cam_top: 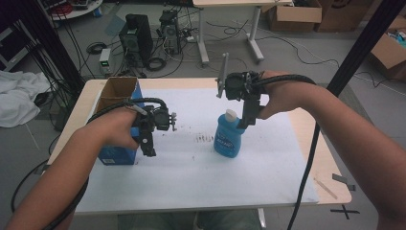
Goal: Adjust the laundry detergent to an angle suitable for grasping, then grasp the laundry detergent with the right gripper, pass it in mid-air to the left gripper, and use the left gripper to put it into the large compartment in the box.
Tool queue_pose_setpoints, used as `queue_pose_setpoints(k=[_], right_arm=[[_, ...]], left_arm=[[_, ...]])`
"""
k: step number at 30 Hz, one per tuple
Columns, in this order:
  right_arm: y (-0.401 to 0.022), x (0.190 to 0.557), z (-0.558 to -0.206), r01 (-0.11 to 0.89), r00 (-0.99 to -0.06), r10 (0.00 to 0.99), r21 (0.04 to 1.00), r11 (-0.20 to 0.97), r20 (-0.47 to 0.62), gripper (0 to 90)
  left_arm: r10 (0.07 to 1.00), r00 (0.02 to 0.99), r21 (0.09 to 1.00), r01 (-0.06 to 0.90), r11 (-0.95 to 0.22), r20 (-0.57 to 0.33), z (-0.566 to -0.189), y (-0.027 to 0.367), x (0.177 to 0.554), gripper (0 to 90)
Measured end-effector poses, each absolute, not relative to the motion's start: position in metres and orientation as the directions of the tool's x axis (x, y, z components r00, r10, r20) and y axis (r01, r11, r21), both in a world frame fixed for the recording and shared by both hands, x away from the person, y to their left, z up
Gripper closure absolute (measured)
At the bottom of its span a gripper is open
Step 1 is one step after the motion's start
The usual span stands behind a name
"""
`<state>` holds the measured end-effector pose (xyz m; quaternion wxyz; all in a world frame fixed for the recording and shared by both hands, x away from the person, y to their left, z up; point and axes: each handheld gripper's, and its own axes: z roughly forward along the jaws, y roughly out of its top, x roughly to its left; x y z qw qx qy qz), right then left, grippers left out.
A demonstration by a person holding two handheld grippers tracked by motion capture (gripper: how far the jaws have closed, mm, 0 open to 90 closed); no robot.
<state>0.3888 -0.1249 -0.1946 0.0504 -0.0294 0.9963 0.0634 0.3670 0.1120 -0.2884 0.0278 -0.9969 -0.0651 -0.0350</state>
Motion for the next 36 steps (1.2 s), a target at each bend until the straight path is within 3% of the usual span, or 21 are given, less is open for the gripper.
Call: queue_pose_setpoints(k=[14,36], right_arm=[[-0.124,0.395,-0.203,-0.089,-0.993,-0.079,0.109,0.99,-0.092,0.0],[-0.123,0.396,-0.208,-0.05,-0.995,-0.043,0.089,0.995,-0.085,0.0]], left_arm=[[0.121,0.99,-0.057,0.125,-0.991,0.073,-0.284,0.106,0.366,0.1],[0.108,0.989,-0.041,0.112,-0.993,0.099,-0.276,0.106,0.365,0.1]])
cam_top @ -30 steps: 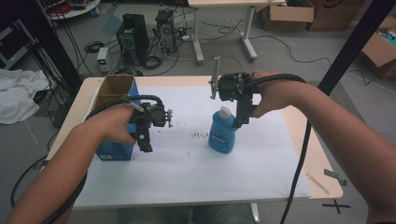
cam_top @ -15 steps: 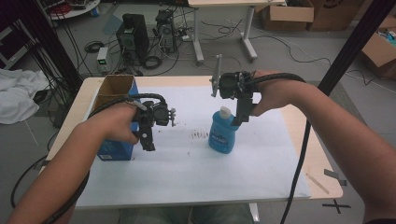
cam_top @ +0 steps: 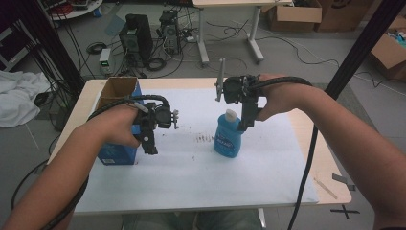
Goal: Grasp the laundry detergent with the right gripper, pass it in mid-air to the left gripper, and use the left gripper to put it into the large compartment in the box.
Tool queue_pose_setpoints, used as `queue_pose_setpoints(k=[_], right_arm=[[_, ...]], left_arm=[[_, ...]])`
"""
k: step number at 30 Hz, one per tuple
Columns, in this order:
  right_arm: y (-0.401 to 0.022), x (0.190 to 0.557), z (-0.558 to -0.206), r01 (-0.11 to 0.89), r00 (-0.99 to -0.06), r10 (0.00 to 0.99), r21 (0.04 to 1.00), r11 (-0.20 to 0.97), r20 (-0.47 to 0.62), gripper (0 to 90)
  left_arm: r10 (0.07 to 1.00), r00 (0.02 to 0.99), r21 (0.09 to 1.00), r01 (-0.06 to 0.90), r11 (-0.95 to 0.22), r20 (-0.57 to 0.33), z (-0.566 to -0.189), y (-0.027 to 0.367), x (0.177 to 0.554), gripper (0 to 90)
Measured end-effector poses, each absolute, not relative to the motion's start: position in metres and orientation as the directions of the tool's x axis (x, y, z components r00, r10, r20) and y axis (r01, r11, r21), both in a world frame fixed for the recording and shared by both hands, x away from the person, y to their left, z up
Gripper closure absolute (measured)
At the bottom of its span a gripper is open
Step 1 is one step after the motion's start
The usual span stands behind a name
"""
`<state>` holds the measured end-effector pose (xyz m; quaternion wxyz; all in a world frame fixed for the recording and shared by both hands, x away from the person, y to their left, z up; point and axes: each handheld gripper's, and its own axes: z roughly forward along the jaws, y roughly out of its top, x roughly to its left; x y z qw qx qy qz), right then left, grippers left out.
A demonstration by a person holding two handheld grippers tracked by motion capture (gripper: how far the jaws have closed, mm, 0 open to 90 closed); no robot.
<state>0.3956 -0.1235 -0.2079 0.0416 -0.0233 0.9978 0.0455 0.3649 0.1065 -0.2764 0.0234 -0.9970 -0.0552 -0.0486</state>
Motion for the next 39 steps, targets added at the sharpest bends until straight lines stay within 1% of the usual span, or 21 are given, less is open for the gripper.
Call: queue_pose_setpoints(k=[7,15,21,24,32,39], right_arm=[[-0.124,0.399,-0.207,-0.027,-0.994,-0.016,0.094,0.995,-0.107,0.0],[-0.138,0.399,-0.212,0.012,-0.994,0.031,0.181,0.983,-0.105,0.0],[-0.16,0.393,-0.212,0.061,-0.989,0.096,0.281,0.958,-0.113,0.0],[-0.172,0.39,-0.216,0.093,-0.987,0.13,0.334,0.938,-0.091,0.0],[-0.202,0.379,-0.238,0.142,-0.976,0.201,0.443,0.885,-0.088,0.0],[-0.227,0.372,-0.265,0.174,-0.956,0.277,0.578,0.797,-0.094,0.0]], left_arm=[[0.105,0.99,-0.03,0.108,-0.994,0.09,-0.282,0.106,0.363,0.1],[0.093,0.992,-0.044,0.097,-0.994,0.088,-0.287,0.105,0.362,0.1],[0.079,0.992,-0.038,0.083,-0.996,0.095,-0.285,0.105,0.362,0.1],[0.074,0.993,-0.038,0.078,-0.996,0.096,-0.284,0.104,0.362,0.1],[0.066,0.993,-0.024,0.068,-0.997,0.099,-0.284,0.103,0.357,0.1],[0.061,0.992,-0.022,0.064,-0.998,0.106,-0.283,0.105,0.351,0.1]])
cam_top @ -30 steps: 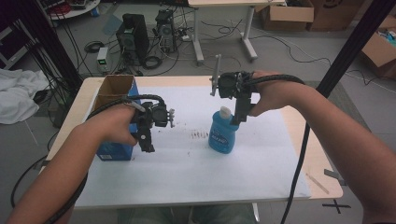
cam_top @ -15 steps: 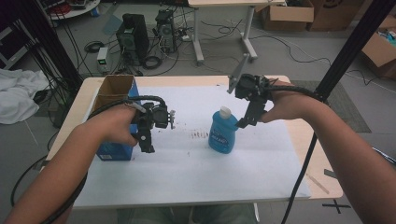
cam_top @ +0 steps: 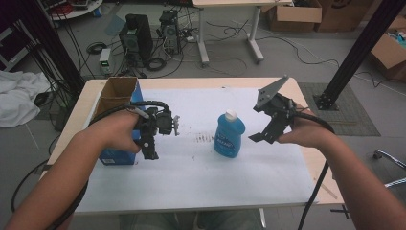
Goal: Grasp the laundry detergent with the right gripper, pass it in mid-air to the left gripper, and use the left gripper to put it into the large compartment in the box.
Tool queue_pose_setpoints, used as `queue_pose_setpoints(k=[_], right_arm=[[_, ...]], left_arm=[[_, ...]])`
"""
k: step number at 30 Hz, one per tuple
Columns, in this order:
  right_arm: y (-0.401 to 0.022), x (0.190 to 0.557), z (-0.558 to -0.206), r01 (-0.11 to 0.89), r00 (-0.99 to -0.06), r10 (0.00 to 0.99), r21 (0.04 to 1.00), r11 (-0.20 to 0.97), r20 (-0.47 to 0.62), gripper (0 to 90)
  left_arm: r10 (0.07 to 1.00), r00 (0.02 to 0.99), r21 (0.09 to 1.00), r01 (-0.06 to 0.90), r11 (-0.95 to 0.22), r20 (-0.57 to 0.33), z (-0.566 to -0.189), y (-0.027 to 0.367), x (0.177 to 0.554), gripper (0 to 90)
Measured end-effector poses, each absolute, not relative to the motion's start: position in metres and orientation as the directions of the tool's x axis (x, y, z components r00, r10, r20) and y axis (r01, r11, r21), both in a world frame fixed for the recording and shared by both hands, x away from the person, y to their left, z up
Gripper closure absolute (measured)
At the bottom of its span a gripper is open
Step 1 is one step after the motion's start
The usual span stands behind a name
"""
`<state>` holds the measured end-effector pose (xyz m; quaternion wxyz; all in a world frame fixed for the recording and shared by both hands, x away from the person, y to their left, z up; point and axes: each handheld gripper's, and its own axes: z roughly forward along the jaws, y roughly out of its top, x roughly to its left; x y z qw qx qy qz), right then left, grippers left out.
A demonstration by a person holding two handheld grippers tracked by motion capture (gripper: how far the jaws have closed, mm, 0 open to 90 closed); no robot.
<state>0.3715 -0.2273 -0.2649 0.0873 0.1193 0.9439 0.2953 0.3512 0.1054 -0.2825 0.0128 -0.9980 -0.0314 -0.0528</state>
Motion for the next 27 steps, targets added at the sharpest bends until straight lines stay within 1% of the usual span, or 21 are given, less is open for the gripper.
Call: queue_pose_setpoints(k=[6,7,10,17,22,27], right_arm=[[-0.243,0.366,-0.299,0.224,-0.93,0.363,0.681,0.697,-0.066,0.0],[-0.245,0.365,-0.304,0.235,-0.928,0.37,0.695,0.679,-0.048,0.0],[-0.25,0.363,-0.321,0.258,-0.917,0.397,0.724,0.64,-0.024,0.0],[-0.259,0.36,-0.36,0.312,-0.869,0.495,0.79,0.527,0.013,0.0],[-0.256,0.36,-0.381,0.302,-0.866,0.499,0.828,0.472,0.032,0.0],[-0.249,0.363,-0.392,0.3,-0.86,0.509,0.849,0.434,0.044,0.0]], left_arm=[[0.064,0.991,-0.023,0.067,-0.997,0.114,-0.28,0.11,0.349,0.1],[0.065,0.991,-0.021,0.068,-0.997,0.114,-0.28,0.111,0.349,0.1],[0.065,0.991,-0.024,0.068,-0.997,0.116,-0.279,0.112,0.348,0.1],[0.066,0.99,-0.016,0.068,-0.998,0.123,-0.278,0.114,0.346,0.1],[0.063,0.99,-0.016,0.065,-0.998,0.122,-0.277,0.113,0.346,0.1],[0.061,0.99,-0.011,0.063,-0.998,0.124,-0.277,0.113,0.345,0.1]])
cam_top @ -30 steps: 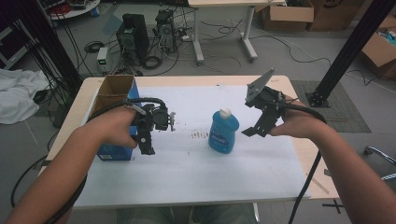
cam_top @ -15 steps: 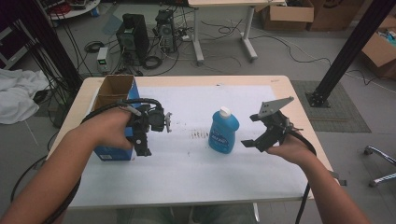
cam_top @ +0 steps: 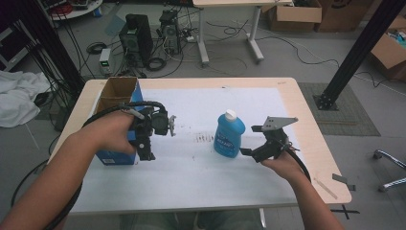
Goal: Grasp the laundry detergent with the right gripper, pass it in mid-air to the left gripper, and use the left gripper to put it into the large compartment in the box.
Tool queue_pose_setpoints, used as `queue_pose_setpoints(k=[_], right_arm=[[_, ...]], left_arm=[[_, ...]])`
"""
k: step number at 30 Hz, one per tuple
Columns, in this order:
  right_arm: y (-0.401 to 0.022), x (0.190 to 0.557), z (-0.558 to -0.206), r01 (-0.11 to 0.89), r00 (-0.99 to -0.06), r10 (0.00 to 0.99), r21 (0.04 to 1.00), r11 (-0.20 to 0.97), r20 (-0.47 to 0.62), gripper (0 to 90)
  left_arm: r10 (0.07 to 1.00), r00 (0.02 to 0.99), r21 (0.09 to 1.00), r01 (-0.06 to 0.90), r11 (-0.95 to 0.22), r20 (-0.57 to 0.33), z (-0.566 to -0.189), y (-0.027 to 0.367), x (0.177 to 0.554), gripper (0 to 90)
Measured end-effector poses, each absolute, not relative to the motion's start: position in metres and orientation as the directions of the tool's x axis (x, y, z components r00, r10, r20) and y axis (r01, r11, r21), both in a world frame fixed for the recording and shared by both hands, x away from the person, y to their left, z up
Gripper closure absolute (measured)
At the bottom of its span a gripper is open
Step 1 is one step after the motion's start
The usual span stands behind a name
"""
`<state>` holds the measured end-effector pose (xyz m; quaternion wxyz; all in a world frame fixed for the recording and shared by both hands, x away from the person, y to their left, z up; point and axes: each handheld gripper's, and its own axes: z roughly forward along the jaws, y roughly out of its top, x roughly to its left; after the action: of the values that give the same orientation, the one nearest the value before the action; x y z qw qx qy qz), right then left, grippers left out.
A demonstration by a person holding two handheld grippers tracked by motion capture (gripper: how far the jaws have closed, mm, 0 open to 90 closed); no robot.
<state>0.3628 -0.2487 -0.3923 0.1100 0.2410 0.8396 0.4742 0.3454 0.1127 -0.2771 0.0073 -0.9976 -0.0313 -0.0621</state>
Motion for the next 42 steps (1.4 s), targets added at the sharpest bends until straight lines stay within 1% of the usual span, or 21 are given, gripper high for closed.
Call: queue_pose_setpoints(k=[8,23,38,42], right_arm=[[-0.24,0.367,-0.41,0.302,-0.859,0.504,0.882,0.362,0.087,0.0],[-0.216,0.375,-0.432,0.279,-0.873,0.476,0.908,0.313,0.105,0.0],[-0.207,0.381,-0.44,0.271,-0.867,0.486,0.923,0.275,0.11,0.1],[-0.204,0.381,-0.441,0.258,-0.861,0.502,0.925,0.28,0.089,6.0]], left_arm=[[0.057,0.991,-0.011,0.059,-0.998,0.122,-0.276,0.111,0.344,0.1],[0.05,0.991,-0.012,0.052,-0.999,0.123,-0.277,0.106,0.341,0.1],[0.064,0.992,-0.015,0.066,-0.998,0.111,-0.28,0.11,0.343,0.1],[0.064,0.992,-0.016,0.066,-0.998,0.111,-0.28,0.11,0.342,0.1]])
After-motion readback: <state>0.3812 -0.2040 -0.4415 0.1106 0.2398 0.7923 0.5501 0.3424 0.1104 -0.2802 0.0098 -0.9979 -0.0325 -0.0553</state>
